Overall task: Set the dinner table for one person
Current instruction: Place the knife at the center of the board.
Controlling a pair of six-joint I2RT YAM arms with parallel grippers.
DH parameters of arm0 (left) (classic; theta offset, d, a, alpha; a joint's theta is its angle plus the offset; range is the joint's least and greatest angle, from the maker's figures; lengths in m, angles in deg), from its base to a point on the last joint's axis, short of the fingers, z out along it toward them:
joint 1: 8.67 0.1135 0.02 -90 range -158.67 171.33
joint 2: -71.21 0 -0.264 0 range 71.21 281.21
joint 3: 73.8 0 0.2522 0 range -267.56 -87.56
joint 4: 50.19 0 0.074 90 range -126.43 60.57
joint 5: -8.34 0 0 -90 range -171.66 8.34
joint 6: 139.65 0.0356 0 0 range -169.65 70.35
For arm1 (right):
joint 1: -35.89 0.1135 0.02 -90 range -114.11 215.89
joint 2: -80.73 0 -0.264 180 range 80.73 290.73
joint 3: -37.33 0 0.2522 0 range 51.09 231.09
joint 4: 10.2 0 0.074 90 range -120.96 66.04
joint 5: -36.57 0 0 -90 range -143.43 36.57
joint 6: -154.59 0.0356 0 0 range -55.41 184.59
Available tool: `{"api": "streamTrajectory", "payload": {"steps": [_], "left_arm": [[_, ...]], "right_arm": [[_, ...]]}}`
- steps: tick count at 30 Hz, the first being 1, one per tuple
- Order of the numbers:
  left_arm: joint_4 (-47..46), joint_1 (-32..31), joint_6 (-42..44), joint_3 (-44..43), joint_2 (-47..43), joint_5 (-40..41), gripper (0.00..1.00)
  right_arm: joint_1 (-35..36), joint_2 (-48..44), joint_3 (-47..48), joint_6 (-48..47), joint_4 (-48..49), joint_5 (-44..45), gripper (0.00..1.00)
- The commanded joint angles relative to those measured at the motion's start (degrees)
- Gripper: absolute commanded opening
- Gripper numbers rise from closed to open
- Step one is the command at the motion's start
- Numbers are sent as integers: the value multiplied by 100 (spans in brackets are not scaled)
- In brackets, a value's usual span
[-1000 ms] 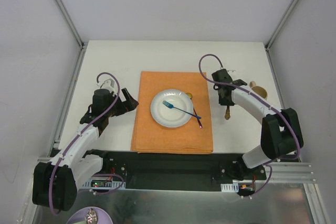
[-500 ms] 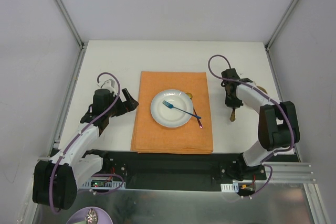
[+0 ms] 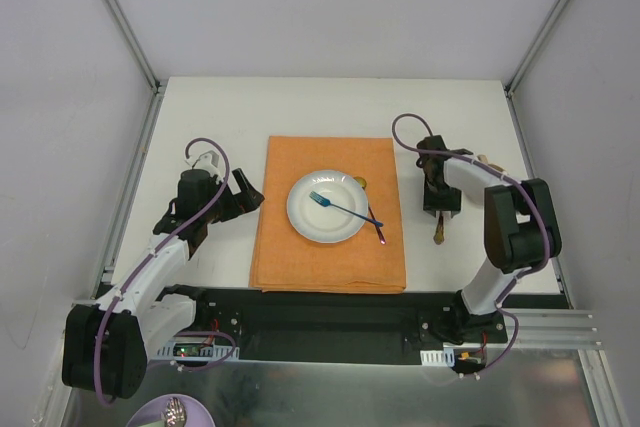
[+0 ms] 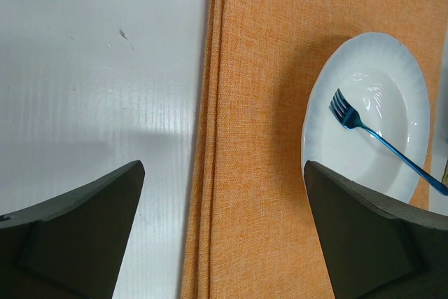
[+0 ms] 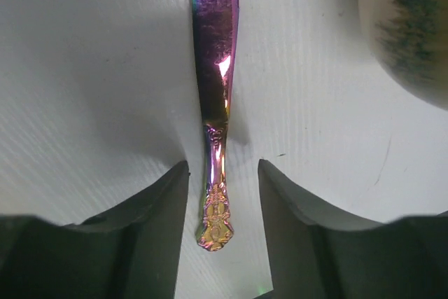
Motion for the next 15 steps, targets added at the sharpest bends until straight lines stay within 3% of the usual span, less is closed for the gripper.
{"api": "streamTrajectory", "payload": {"steps": [1, 2, 10, 15], "left_arm": [[-45, -63, 117, -24, 34, 107, 99], [-36, -63, 117, -33, 34, 116, 99], [-45, -63, 117, -59, 52, 90, 99], [-45, -63, 126, -59, 43, 98, 99]], "right_arm": [[-14, -188, 87, 45, -184, -18, 53], [4, -223, 78, 62, -193, 17, 59], [469, -1137, 34, -236, -9, -237, 61], [934, -1498, 17, -237, 350, -1236, 61]]}}
